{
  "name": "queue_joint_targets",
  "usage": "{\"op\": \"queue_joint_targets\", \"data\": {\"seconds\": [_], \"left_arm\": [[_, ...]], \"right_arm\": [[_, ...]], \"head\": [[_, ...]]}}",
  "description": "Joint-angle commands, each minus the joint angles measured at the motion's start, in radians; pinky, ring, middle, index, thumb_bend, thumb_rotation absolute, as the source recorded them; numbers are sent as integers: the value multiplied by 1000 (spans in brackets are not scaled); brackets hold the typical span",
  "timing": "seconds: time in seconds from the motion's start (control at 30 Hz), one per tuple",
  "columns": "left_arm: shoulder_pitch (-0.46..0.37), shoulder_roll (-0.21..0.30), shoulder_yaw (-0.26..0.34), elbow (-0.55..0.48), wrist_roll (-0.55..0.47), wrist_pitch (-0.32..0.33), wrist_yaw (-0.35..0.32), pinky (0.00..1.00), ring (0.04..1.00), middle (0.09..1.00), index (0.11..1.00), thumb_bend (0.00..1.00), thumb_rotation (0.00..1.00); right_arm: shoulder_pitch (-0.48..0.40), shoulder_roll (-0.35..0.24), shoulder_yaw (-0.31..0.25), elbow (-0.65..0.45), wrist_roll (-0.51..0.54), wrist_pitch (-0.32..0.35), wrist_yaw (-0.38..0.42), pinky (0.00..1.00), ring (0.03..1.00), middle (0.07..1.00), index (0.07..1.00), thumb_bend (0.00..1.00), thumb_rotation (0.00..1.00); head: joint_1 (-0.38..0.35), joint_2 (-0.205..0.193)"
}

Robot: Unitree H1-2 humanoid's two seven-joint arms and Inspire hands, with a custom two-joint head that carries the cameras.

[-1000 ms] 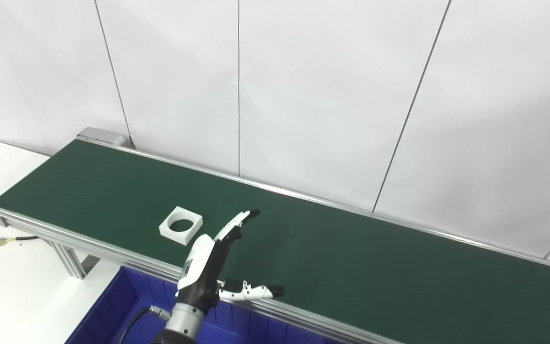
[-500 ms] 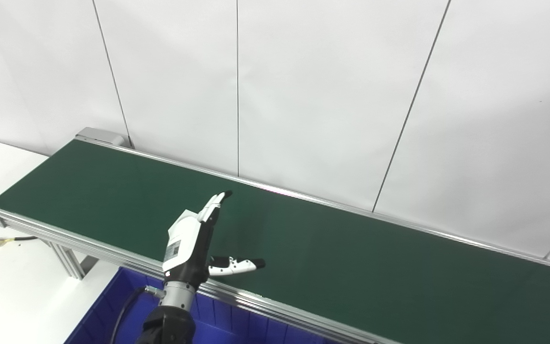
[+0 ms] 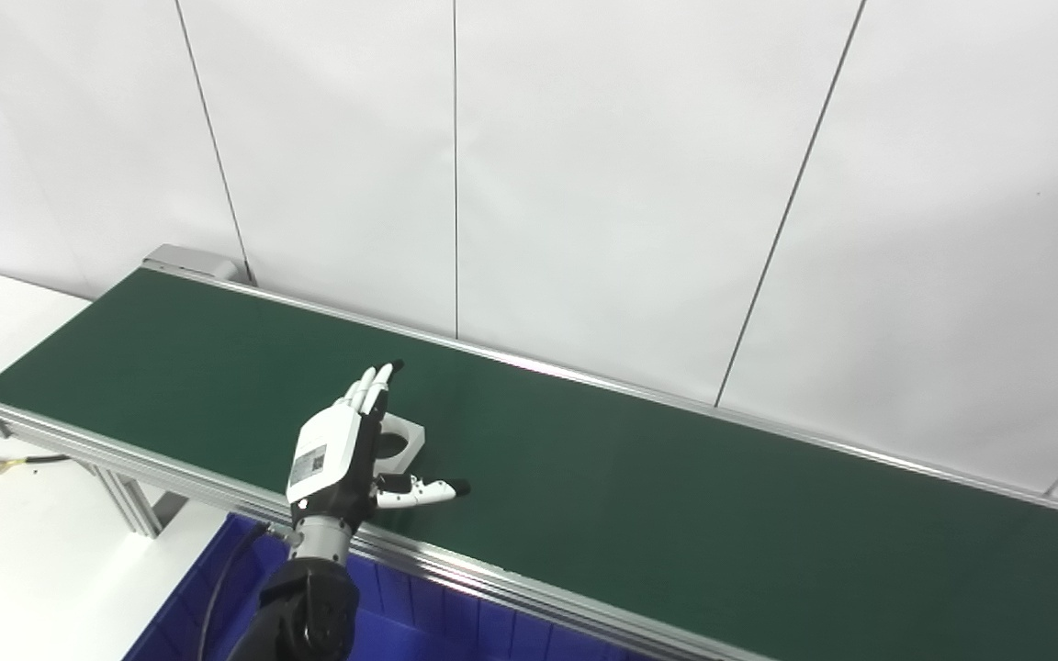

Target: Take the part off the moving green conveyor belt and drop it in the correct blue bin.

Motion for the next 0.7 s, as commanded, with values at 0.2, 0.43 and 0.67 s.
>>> {"op": "queue_joint_targets", "data": {"seconds": [0.2, 0.43, 0.67], "left_arm": [[-87, 40, -35, 91, 23, -2, 110, 999, 1000, 1000, 953, 838, 327], [-127, 31, -73, 139, 44, 28, 163, 1000, 1000, 1000, 942, 841, 322], [-152, 22, -111, 154, 37, 64, 162, 1000, 1000, 1000, 951, 819, 320]], "right_arm": [[-9, 2, -1, -19, -7, -55, -7, 876, 915, 908, 918, 992, 237], [6, 6, -2, -33, -21, -58, -17, 870, 902, 902, 912, 982, 237], [19, 19, 1, -52, -31, -49, -21, 858, 886, 885, 901, 990, 231]], "head": [[-6, 0], [-28, 5], [-100, 9]]}}
